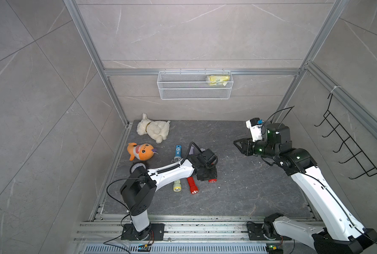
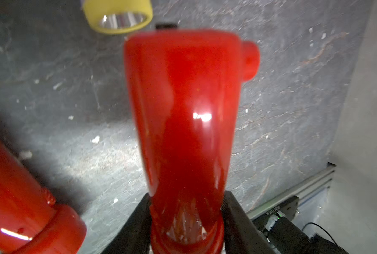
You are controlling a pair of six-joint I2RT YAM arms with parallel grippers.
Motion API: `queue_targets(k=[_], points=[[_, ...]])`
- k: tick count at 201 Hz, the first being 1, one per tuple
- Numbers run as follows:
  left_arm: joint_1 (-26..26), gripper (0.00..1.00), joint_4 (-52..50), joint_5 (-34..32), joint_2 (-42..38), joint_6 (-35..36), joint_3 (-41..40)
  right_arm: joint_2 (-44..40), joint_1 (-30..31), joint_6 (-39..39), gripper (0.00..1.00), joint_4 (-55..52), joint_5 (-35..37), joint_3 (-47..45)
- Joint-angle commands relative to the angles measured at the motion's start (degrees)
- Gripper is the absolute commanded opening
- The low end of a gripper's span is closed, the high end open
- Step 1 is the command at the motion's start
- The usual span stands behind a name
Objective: Close the plug at the bottom of the flashlight
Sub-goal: Place the flashlight at the center of the board.
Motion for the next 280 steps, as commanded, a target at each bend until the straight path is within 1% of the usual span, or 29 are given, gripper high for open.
queue_targets(k=[1, 19, 42, 68, 86, 95, 107, 129, 136, 142, 145, 151, 154, 155, 156, 157, 158, 159, 161, 172, 184, 199, 214, 234, 239, 245, 254, 271, 280], points=[[-2.8, 0.00, -3.4, -3.7, -0.1, -8.1, -0.9, -3.0, 0.2, 2.1, 0.42, -2.3, 0.3, -1.5], [-3.1, 0.00, -3.2, -3.9, 1.1, -11.4, -2.7, -4.2, 0.1, 2.2, 0.42, -3.4, -0.3, -2.2], [-3.1, 0.00, -4.2, -3.8, 4.2, -12.2, -2.0, -6.2, 0.1, 2.0, 0.42, -4.7, 0.1, -3.0], [-2.9, 0.00, -6.8, -2.8, 8.1, -11.4, 1.5, -7.6, 0.2, 1.6, 0.44, -4.8, 1.0, -4.2], [-2.8, 0.00, -7.0, -0.5, 9.9, -9.8, 3.0, -7.5, 0.2, 1.4, 0.44, -5.2, 1.6, -4.6], [-2.7, 0.12, -7.2, 0.6, 10.8, -9.4, 3.4, -7.4, 0.2, 1.3, 0.44, -5.1, 1.6, -4.7], [-2.2, 0.25, -5.9, 2.5, 11.2, -9.3, 2.6, -7.3, 0.2, 1.3, 0.44, -4.8, 1.7, -5.2], [-1.9, 0.53, -4.3, 4.0, 10.0, -10.6, 0.0, -7.4, 0.2, 1.1, 0.46, -4.2, 2.6, -5.7], [-1.9, 0.71, -4.2, 4.0, 9.2, -10.3, -0.6, -7.2, 0.1, 1.0, 0.47, -4.2, 2.8, -5.7], [-1.8, 0.96, -4.5, 4.0, 8.3, -10.2, -1.1, -7.1, 0.2, 0.9, 0.49, -4.4, 3.2, -5.6], [-1.9, 0.99, -4.7, 3.9, 7.8, -10.2, -1.2, -7.0, 0.2, 0.8, 0.49, -4.6, 3.4, -5.5], [-1.9, 1.00, -4.9, 3.7, 6.5, -9.8, -1.8, -6.8, 0.2, 0.8, 0.52, -4.8, 3.9, -5.4], [-1.9, 1.00, -5.0, 3.7, 5.7, -9.7, -2.0, -6.7, 0.2, 0.8, 0.56, -4.9, 4.1, -5.3], [-2.0, 1.00, -5.1, 3.6, 5.5, -9.7, -2.1, -6.6, 0.2, 0.8, 0.65, -4.9, 4.2, -5.3], [-1.9, 1.00, -5.3, 3.5, 5.2, -9.7, -2.1, -6.6, 0.2, 0.8, 0.81, -4.9, 4.4, -5.3], [-2.0, 1.00, -5.5, 3.4, 4.9, -9.7, -2.2, -6.6, 0.2, 0.8, 0.90, -4.9, 4.5, -5.3], [-2.0, 1.00, -5.7, 3.3, 4.6, -9.7, -2.3, -6.5, 0.1, 0.8, 0.95, -4.9, 4.7, -5.3], [-2.0, 1.00, -5.8, 3.2, 4.3, -9.7, -2.3, -6.5, 0.1, 0.8, 0.97, -4.9, 4.8, -5.3], [-2.0, 1.00, -6.2, 2.9, 3.7, -9.7, -2.3, -6.4, 0.2, 1.0, 0.99, -5.0, 5.2, -5.2], [-1.9, 1.00, -8.5, 0.6, 0.0, -8.9, -2.4, -6.3, 0.2, 1.4, 0.99, -5.3, 7.7, -5.0], [-1.8, 1.00, -11.8, -3.7, -4.3, -7.9, -1.5, -6.4, 0.1, 1.4, 1.00, -5.3, 9.8, -4.7], [-1.8, 1.00, -16.7, -11.8, -10.0, -5.5, 1.1, -7.1, 0.2, 1.4, 1.00, -4.8, 12.4, -4.2], [-1.2, 1.00, -19.9, -21.1, -15.7, -1.1, 4.3, -7.9, 0.2, 0.7, 1.00, -3.4, 14.9, -4.1], [2.4, 1.00, -20.8, -32.1, -23.2, 5.2, 7.3, -7.7, 0.1, -2.3, 1.00, -1.0, 17.4, -4.7], [3.6, 1.00, -19.7, -35.0, -25.1, 7.6, 7.3, -7.1, 0.1, -2.6, 1.00, -1.3, 19.1, -4.4], [5.2, 1.00, -17.6, -37.0, -27.5, 10.6, 6.8, -6.4, 0.1, -2.8, 1.00, -1.5, 20.7, -4.3], [7.4, 1.00, -13.4, -39.2, -31.2, 15.9, 5.3, -5.6, 0.1, -2.6, 1.00, -0.8, 25.4, -4.9], [11.9, 1.00, -0.1, -39.6, -38.6, 28.8, -1.1, -5.9, 0.1, -2.6, 1.00, 4.1, 33.8, -9.6], [14.7, 1.00, 5.5, -43.7, -42.2, 31.0, -5.1, -6.0, -0.1, -4.5, 1.00, 8.6, 35.5, -12.9]])
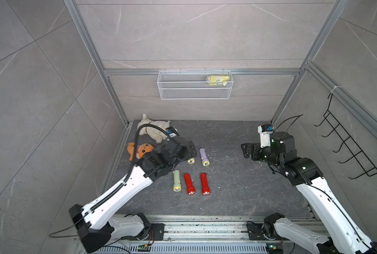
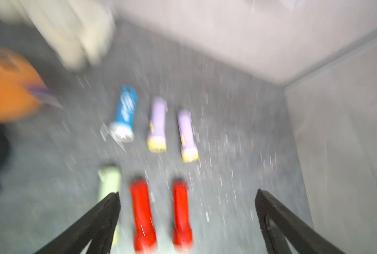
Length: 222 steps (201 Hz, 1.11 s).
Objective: Close the plug at the bottom of the flashlight
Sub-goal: Place the flashlight at the center of the board, then reset both arms
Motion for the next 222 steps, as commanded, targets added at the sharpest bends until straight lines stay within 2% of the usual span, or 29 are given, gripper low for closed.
queue_targets(k=[1, 7, 14, 21, 25, 32, 41, 50, 67, 73, 110, 117, 123, 128, 133, 147, 152, 159, 167, 179, 203, 222], points=[[5.3, 1.00, 13.6, -12.0, -7.4, 17.2, -8.2, 0.3, 0.0, -3.5, 1.00, 8.7, 11.8, -6.3], [7.1, 0.99, 16.8, -16.2, -9.5, 17.7, -11.2, 0.6, -0.1, -7.2, 0.99, 13.6, 11.4, -9.3], [9.3, 0.96, 23.2, -18.0, -11.6, 22.9, -15.8, 1.3, -0.1, -10.7, 1.00, 19.1, 10.9, -12.9], [11.7, 0.93, 31.4, -16.0, -13.2, 31.2, -21.2, 2.5, -0.1, -12.1, 0.99, 23.3, 12.7, -15.8], [12.7, 0.99, 35.9, -13.9, -13.8, 37.1, -24.1, 3.4, -0.1, -12.4, 1.00, 24.9, 13.9, -17.1], [14.3, 1.00, 41.8, -11.4, -13.8, 44.9, -28.4, 5.1, -0.3, -12.9, 1.00, 28.1, 16.1, -19.0], [16.0, 1.00, 45.7, -12.0, -11.9, 49.8, -31.8, 7.9, -0.4, -13.8, 1.00, 31.1, 18.1, -20.7], [18.1, 1.00, 45.4, -10.4, -8.9, 52.2, -33.0, 10.8, -0.8, -12.6, 1.00, 33.2, 20.6, -21.8], [24.0, 1.00, 44.7, -9.1, -1.6, 48.5, -33.5, 15.7, -1.4, -11.8, 1.00, 38.0, 23.1, -23.5], [26.1, 1.00, 45.8, -6.6, 0.2, 48.1, -34.1, 17.2, -1.7, -11.4, 0.99, 40.1, 23.8, -24.4], [37.5, 1.00, 59.6, 3.9, 11.5, 47.3, -40.2, 25.3, -3.8, -9.9, 1.00, 56.2, 25.9, -30.3], [39.2, 1.00, 60.8, 5.4, 14.2, 47.8, -40.2, 27.1, -4.0, -12.0, 1.00, 58.6, 25.7, -30.8], [40.4, 1.00, 61.4, 4.7, 16.4, 47.0, -39.6, 29.0, -4.2, -12.7, 0.99, 60.7, 26.8, -31.0], [41.3, 1.00, 56.7, 4.2, 17.5, 44.1, -38.1, 30.4, -4.3, -12.9, 1.00, 63.6, 27.6, -31.4], [42.6, 1.00, 55.0, 6.4, 18.5, 43.5, -37.1, 31.8, -4.7, -13.2, 0.99, 66.2, 27.9, -32.2], [44.8, 1.00, 55.0, 11.9, 20.9, 43.1, -37.1, 34.4, -6.1, -12.8, 1.00, 66.8, 26.5, -32.2], [45.1, 1.00, 55.5, 12.2, 21.6, 43.0, -37.9, 34.1, -6.5, -11.4, 0.99, 63.3, 24.2, -31.1], [45.6, 1.00, 57.6, 11.5, 22.2, 43.6, -39.1, 34.4, -7.7, -12.1, 1.00, 64.0, 21.0, -30.9], [45.8, 1.00, 55.5, 12.8, 21.6, 43.5, -39.1, 34.3, -8.3, -11.4, 1.00, 61.9, 19.3, -30.3], [45.8, 1.00, 59.3, 15.8, 20.1, 44.9, -41.5, 33.7, -8.9, -11.6, 1.00, 62.9, 16.7, -31.0], [45.9, 1.00, 66.6, 14.4, 17.6, 42.0, -46.2, 29.7, -9.3, -13.9, 1.00, 73.9, 9.2, -38.6], [47.0, 1.00, 91.6, 17.7, 21.2, 42.3, -57.4, 26.9, -10.0, -14.2, 1.00, 86.6, 6.7, -46.9]])
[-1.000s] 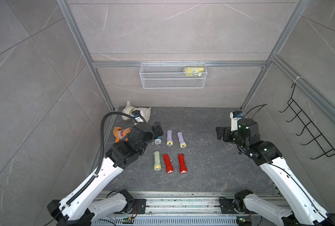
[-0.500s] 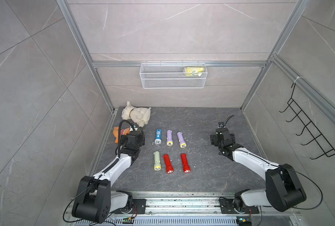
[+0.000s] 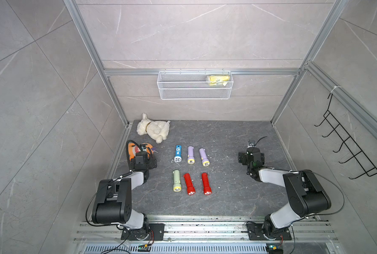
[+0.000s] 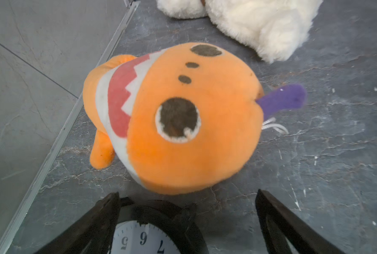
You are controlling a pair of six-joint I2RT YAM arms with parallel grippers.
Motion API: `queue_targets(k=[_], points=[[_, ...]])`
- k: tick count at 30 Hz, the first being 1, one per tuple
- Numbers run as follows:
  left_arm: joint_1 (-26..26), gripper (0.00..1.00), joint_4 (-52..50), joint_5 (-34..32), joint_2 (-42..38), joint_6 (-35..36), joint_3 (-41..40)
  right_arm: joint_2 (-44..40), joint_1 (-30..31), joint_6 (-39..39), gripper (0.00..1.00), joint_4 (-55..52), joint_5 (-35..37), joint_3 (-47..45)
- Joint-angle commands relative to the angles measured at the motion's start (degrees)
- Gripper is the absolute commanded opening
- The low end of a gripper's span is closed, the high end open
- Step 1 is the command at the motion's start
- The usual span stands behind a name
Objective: Close the plug at the bottom of the flashlight
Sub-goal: Reset both arms
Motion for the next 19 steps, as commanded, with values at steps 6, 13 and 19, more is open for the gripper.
queue_targets(k=[6, 13, 19], points=[[1.7, 1.00, 22.3, 9.4, 1.2, 0.1, -7.9, -1.0, -2.9, -1.5, 1.00, 27.5, -13.9, -13.6], [1.8, 1.00, 21.2, 7.6, 1.0, -0.8, -7.6, -1.4, -3.6, -2.9, 1.00, 25.9, -19.8, -12.8], [1.8, 1.00, 21.5, 7.5, 1.1, -0.7, -7.6, -1.1, -4.9, -1.3, 1.00, 24.1, -19.7, -11.6]])
